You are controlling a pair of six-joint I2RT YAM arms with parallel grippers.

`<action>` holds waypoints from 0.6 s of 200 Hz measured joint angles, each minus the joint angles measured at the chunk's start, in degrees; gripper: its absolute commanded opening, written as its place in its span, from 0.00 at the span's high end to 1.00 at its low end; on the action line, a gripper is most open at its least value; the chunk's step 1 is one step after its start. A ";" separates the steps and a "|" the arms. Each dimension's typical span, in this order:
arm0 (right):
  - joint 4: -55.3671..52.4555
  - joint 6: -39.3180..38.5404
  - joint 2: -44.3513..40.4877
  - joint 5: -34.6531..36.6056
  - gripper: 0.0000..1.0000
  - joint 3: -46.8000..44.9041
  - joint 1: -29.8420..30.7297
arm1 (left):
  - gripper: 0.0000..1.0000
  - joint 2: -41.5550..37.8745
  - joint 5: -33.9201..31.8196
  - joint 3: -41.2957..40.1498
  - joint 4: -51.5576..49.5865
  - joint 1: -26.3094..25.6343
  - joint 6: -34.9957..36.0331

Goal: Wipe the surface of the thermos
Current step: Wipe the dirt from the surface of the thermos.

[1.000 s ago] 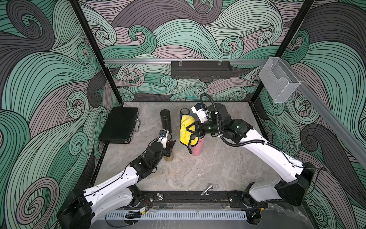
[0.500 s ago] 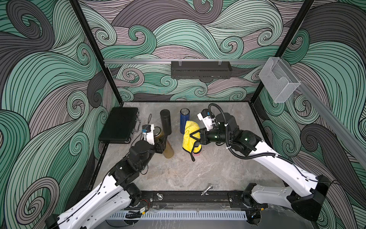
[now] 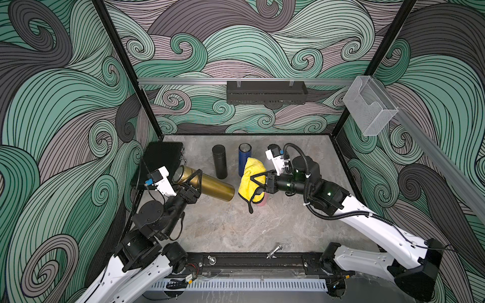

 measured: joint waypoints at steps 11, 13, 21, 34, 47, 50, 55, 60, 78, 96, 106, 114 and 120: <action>0.37 0.42 0.50 0.74 1.00 0.00 0.85 | 1.00 -1.31 -0.66 -0.48 0.35 0.00 -1.16; 0.35 0.46 0.66 0.92 1.00 0.00 1.25 | 1.00 -1.64 -0.90 -0.70 0.50 0.00 -1.40; 0.26 0.61 0.92 1.55 1.00 0.00 2.05 | 1.00 -3.32 -1.75 -1.31 0.76 0.00 -2.19; 0.15 0.90 1.33 2.67 1.00 -0.04 4.39 | 1.00 -5.55 -2.80 -1.86 0.98 0.00 -3.06; 0.57 1.27 1.77 3.43 1.00 -0.07 6.60 | 1.00 -6.80 -3.80 -1.84 1.90 0.00 -3.82; 0.72 1.31 1.97 3.54 1.00 -0.07 6.97 | 1.00 -6.88 -3.91 -1.81 2.16 0.00 -3.89; 0.98 1.36 2.29 3.58 1.00 -0.07 7.50 | 1.00 -6.93 -3.93 -1.79 2.56 0.00 -4.04; 1.11 1.42 2.84 3.78 1.00 0.02 8.17 | 1.00 -6.91 -4.00 -1.70 2.82 0.04 -4.15; 1.55 1.42 5.51 4.20 1.00 0.85 9.05 | 1.00 -6.47 -3.98 -1.64 3.58 0.07 -4.46; 2.78 1.38 9.42 4.24 1.00 2.03 9.33 | 1.00 -5.35 -3.89 -1.66 4.81 0.04 -4.57; 3.69 1.38 10.91 4.11 1.00 2.32 9.38 | 1.00 -4.66 -3.89 -1.66 5.42 0.04 -4.55; 4.57 1.40 11.96 3.93 1.00 2.38 9.49 | 1.00 -4.20 -3.98 -1.68 5.84 0.07 -4.48; 5.07 1.42 12.63 3.76 1.00 2.40 9.49 | 1.00 -3.89 -4.09 -1.75 6.14 0.07 -4.44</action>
